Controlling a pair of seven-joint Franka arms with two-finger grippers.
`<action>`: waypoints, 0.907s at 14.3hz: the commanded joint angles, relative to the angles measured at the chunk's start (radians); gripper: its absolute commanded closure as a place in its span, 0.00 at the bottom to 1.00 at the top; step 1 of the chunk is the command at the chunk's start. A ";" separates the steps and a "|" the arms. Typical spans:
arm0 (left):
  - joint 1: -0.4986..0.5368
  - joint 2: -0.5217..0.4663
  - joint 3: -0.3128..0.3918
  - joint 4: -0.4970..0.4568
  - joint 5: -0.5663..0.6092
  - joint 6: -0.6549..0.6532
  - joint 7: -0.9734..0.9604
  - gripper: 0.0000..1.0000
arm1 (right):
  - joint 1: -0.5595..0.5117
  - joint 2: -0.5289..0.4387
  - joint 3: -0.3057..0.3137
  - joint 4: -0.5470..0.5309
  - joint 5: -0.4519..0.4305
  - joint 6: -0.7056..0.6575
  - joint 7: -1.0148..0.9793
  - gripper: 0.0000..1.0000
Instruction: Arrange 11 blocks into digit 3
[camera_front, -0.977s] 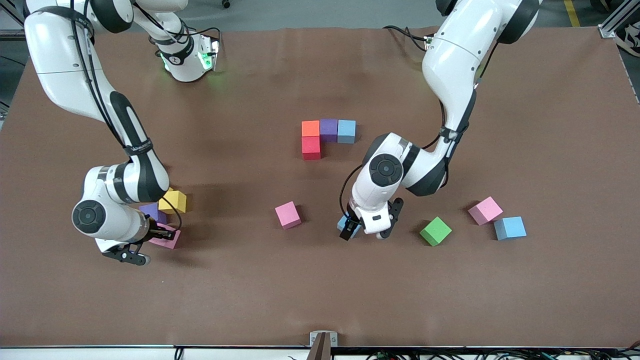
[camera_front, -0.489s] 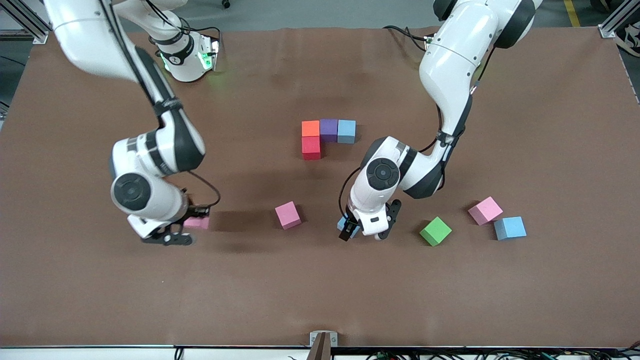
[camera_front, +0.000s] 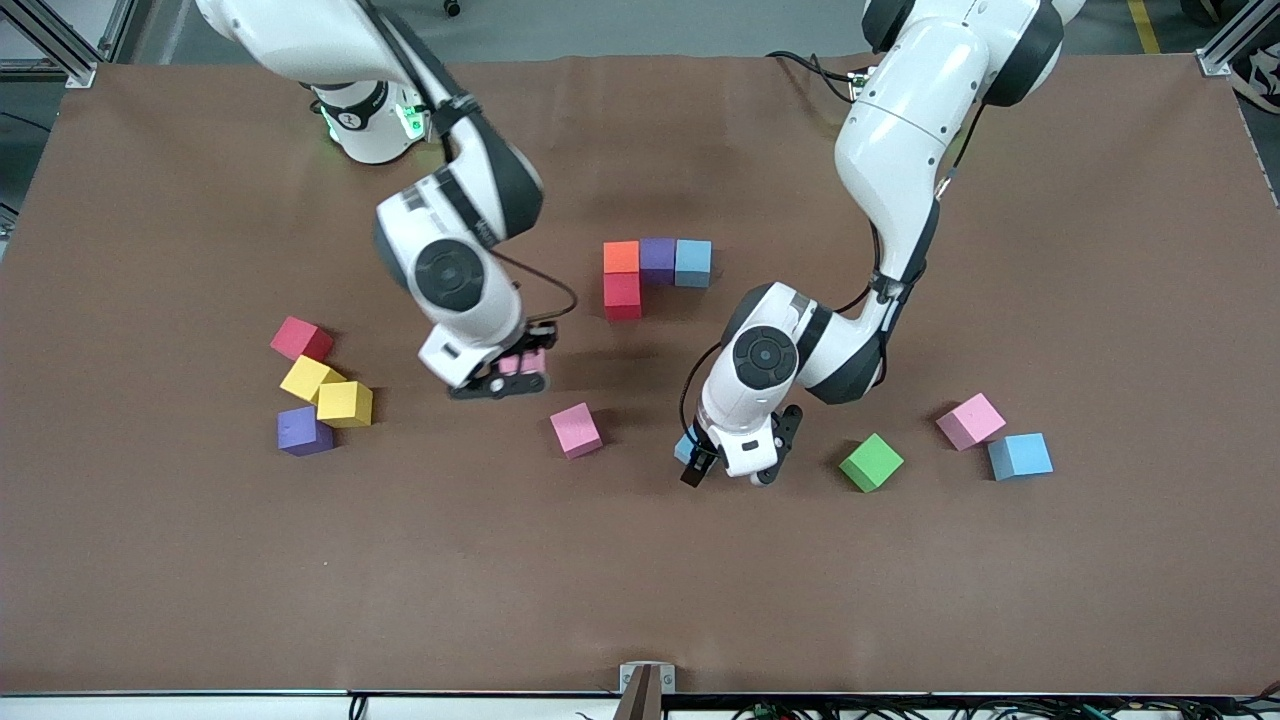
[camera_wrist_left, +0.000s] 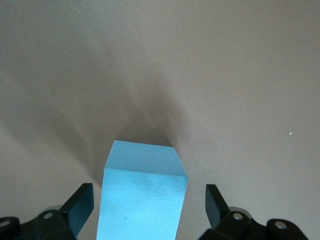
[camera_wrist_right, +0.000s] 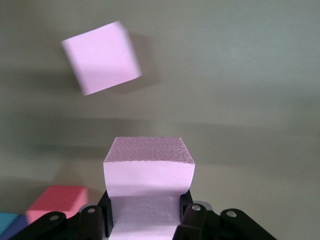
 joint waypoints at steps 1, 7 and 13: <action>-0.014 0.035 0.012 0.034 -0.008 0.011 0.000 0.18 | 0.084 -0.016 -0.011 -0.045 0.012 0.081 0.113 0.68; -0.008 0.025 0.008 0.028 -0.015 0.016 -0.008 0.78 | 0.175 0.124 -0.025 -0.014 0.009 0.220 0.146 0.68; 0.001 -0.057 0.009 0.004 -0.017 -0.059 -0.119 0.83 | 0.183 0.225 -0.046 0.079 0.004 0.218 0.152 0.68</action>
